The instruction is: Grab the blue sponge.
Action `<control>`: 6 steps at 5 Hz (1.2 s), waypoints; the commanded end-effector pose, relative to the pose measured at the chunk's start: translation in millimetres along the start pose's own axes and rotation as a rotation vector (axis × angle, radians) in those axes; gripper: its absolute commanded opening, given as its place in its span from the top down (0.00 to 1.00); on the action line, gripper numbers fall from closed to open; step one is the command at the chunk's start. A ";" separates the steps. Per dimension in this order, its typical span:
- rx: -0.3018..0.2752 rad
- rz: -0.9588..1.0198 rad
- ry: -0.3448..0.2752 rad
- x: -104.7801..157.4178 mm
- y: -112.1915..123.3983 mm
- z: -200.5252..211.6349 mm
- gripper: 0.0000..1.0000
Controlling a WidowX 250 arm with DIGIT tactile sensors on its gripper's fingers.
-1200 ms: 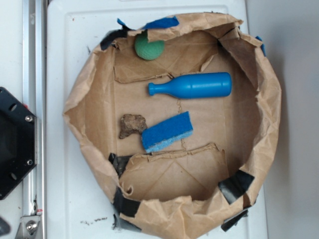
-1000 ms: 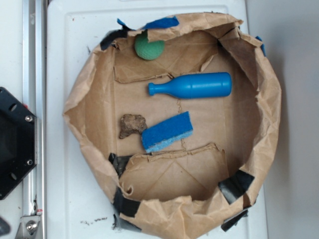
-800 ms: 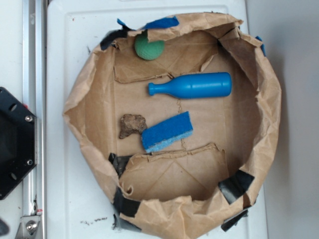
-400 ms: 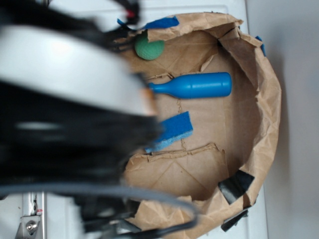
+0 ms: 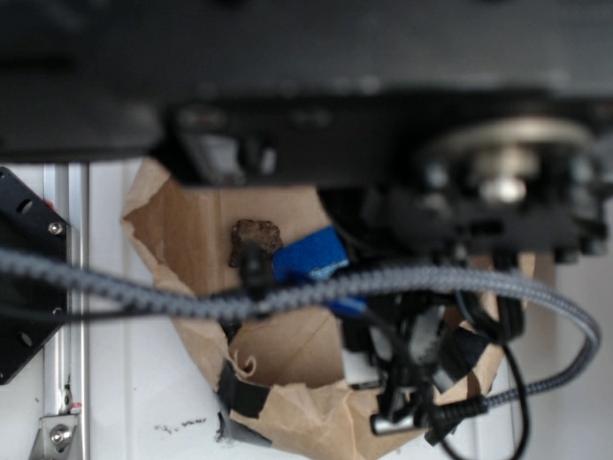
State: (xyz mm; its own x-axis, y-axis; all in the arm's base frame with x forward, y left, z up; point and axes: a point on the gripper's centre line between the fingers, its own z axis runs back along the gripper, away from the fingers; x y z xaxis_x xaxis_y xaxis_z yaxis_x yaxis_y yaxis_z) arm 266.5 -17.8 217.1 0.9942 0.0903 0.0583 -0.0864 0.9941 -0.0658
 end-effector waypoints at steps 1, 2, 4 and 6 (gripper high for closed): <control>-0.004 0.013 -0.058 3.6 2.0 14.9 0.00; 0.010 -0.040 -0.074 -2.1 5.4 -24.2 0.00; -0.030 0.023 -0.052 -4.1 34.4 -61.8 0.00; -0.064 0.112 -0.073 -10.3 46.3 -99.9 0.00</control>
State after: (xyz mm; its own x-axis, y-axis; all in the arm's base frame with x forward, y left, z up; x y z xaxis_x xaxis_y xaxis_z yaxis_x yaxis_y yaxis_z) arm 255.5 17.0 108.0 0.9782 0.1870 0.0905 -0.1733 0.9748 -0.1404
